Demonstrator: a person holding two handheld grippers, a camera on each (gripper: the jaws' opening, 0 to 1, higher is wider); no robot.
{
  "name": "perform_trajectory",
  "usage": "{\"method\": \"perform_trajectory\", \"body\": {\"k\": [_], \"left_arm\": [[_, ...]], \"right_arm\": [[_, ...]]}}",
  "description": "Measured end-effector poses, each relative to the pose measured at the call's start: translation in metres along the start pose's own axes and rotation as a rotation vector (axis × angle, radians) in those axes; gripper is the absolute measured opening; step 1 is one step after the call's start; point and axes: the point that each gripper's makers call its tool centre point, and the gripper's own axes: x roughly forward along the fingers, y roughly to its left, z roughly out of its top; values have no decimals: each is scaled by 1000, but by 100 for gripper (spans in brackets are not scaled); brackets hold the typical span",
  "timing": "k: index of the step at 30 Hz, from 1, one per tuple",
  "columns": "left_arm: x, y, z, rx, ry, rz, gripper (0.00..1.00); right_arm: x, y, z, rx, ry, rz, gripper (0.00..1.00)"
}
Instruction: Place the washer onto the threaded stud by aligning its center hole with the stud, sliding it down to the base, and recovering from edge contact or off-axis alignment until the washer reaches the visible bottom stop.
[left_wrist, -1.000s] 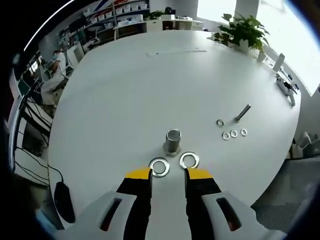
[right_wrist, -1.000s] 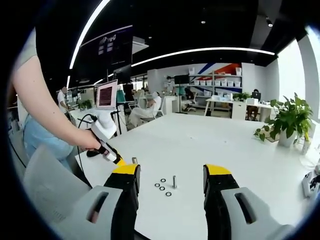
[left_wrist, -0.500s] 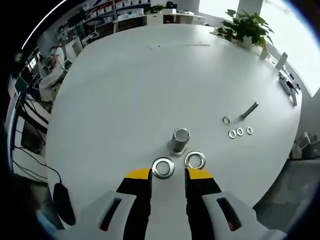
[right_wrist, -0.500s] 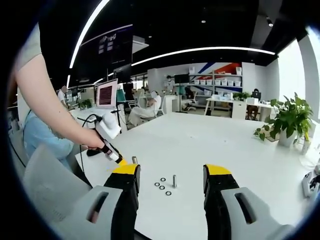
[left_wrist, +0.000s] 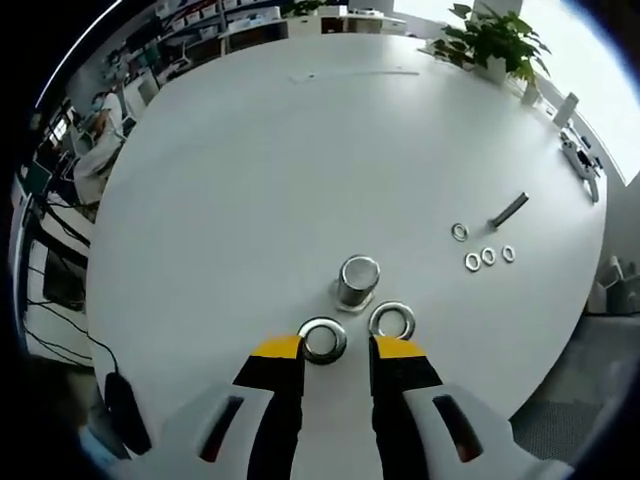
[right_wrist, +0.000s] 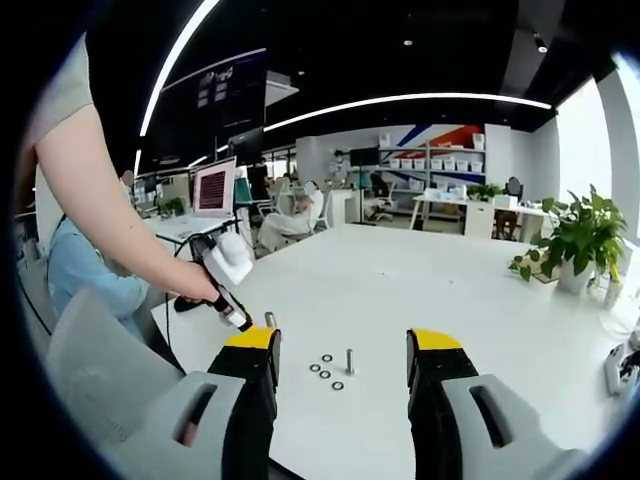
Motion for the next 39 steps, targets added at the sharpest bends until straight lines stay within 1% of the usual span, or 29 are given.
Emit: {"method": "perform_trajectory", "body": {"k": [3,8,11,16,19,22,25,27,29,34,36,39], "left_arm": [[0,1,-4,-2,19,4,24],[-1,4,-4,-25,23,4,24],[-1,4,-5,-30,36,2,24],[-1,4,-3,-57,43,-3,24],[0,0,-4,-47,51,-14,24],[2,3,-3,-55,54,-7,23],[5,5,-7,-62,81,-9,23],[4,6,-8,-60,84,-4,23],[4,6,-7,-70,81,-10,23],[5,6,-7,-64,92,-15,22],[7,7,-5,-80,86,-16,21],[8,3,-3,-80,89,-29,21]], "right_arm": [[0,-2,0,7,-2,-5,53],[-1,-2,0,9,-2,-7,53],[0,-2,-2,3,3,-6,53],[-1,-4,-1,5,2,-15,53],[-1,-5,-1,9,1,-20,53],[-1,-5,-1,6,3,-20,53],[-1,-5,-2,4,6,-21,53],[-1,-6,-2,4,6,-27,53],[-1,-7,-2,9,4,-30,53],[-1,-8,-2,11,4,-34,53],[-1,-8,-2,12,4,-35,53],[-2,-9,-2,15,2,-40,53]]}}
